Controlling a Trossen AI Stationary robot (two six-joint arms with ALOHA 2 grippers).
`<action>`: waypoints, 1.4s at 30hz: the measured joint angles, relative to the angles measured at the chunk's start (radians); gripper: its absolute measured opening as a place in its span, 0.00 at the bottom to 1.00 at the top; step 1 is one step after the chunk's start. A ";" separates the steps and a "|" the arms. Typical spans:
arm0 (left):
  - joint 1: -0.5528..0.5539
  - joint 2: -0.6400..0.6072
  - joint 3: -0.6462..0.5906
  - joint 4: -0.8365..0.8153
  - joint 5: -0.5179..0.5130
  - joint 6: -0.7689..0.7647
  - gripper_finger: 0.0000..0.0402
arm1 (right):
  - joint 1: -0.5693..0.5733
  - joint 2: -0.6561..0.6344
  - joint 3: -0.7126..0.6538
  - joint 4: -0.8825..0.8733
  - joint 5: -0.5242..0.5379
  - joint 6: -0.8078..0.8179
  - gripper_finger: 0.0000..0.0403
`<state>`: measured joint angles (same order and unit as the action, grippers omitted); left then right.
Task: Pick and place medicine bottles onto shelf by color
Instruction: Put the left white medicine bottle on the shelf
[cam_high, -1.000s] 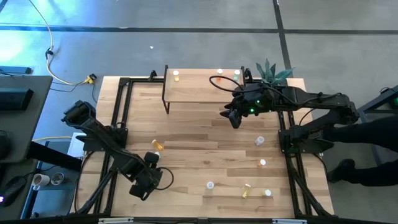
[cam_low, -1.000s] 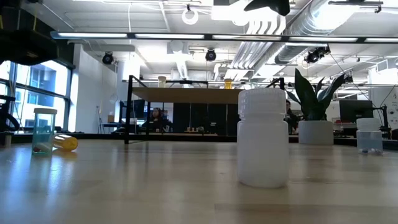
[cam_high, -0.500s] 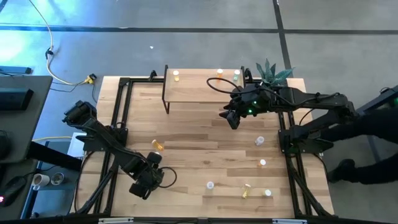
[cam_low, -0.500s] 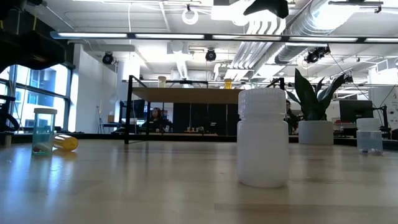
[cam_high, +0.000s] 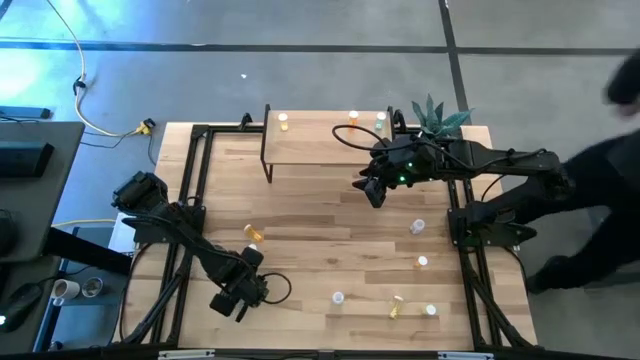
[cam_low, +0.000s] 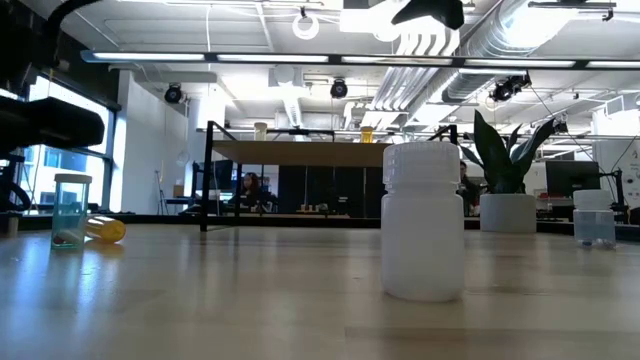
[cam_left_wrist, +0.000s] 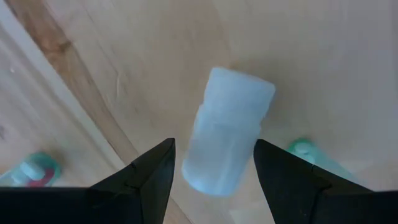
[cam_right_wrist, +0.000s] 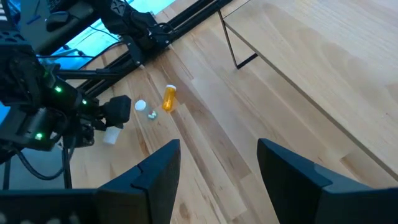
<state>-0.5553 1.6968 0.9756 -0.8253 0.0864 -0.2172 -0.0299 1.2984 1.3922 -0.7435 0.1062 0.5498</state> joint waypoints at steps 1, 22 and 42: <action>0.001 0.008 0.000 0.002 0.000 0.008 0.52 | 0.000 0.000 0.000 0.000 0.000 0.004 0.51; 0.018 0.036 0.002 0.052 0.060 -0.040 0.31 | 0.000 0.000 0.000 0.001 -0.001 0.019 0.51; 0.324 -0.171 0.130 0.114 -0.049 0.074 0.35 | -0.026 -0.001 0.000 0.014 -0.005 -0.056 0.51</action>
<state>-0.2309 1.5263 1.1061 -0.7114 0.0376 -0.1434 -0.0560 1.2972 1.3922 -0.7290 0.1012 0.4937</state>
